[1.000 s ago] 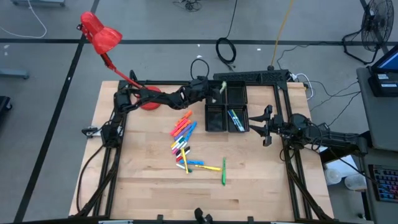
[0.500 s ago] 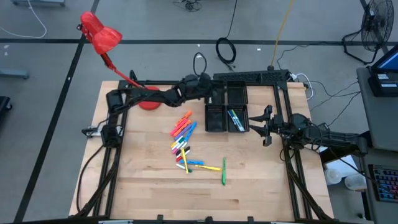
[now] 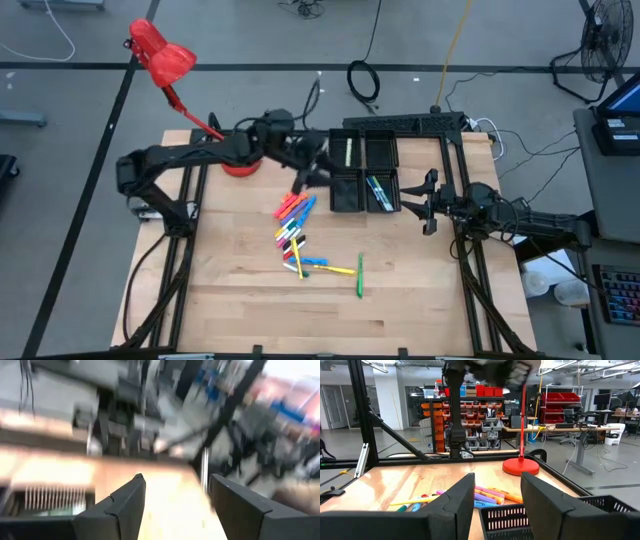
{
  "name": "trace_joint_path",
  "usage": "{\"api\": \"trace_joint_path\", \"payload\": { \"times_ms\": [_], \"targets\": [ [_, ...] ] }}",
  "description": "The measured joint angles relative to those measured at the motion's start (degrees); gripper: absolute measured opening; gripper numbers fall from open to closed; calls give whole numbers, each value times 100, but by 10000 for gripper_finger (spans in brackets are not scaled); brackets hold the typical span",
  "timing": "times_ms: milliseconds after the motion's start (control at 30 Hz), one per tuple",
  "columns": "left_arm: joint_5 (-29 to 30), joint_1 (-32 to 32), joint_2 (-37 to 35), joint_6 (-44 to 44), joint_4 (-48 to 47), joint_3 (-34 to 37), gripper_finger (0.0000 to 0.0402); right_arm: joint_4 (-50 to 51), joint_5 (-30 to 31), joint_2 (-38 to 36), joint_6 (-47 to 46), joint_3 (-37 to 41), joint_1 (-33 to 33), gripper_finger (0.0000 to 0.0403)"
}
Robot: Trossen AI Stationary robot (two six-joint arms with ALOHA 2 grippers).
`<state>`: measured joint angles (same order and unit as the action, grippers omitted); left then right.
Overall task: Pick & Place Markers
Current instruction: Put the orange highlighter pen into the top left black bin
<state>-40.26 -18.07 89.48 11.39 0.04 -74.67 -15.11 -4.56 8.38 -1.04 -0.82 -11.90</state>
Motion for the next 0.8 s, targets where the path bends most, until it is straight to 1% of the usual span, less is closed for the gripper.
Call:
{"api": "trace_joint_path", "payload": {
  "times_ms": [33,100,167,233,300,400,433,467,500,533,633,800],
  "targets": [
    [90,60,-96,-206,-493,0,225,0,2,0,0,0,0,146],
    [476,153,-271,-566,-1529,0,225,0,2,-2,0,0,0,146],
    [1111,269,-352,-807,-2466,0,225,1,2,0,0,0,0,146],
    [2049,398,-350,-849,-3238,0,225,0,2,-1,0,0,-1,146],
    [3139,512,-328,-747,-3882,57,225,0,2,-2,0,0,0,146],
    [4817,615,-282,-378,-4136,388,225,0,2,0,0,0,0,146],
    [5253,616,-270,-296,-4206,548,225,1,1,0,0,0,0,146],
    [5565,589,-265,-228,-4246,712,225,0,2,-1,0,1,0,146],
    [5751,540,-265,-158,-4215,863,225,0,1,0,0,0,0,146],
    [5818,473,-269,-83,-4159,1013,225,0,0,0,1,0,0,146],
    [5853,198,-270,195,-3956,1572,225,0,1,0,0,0,0,146],
    [5796,-324,-267,200,-2978,2517,225,0,2,0,0,0,0,146]
  ]
}}
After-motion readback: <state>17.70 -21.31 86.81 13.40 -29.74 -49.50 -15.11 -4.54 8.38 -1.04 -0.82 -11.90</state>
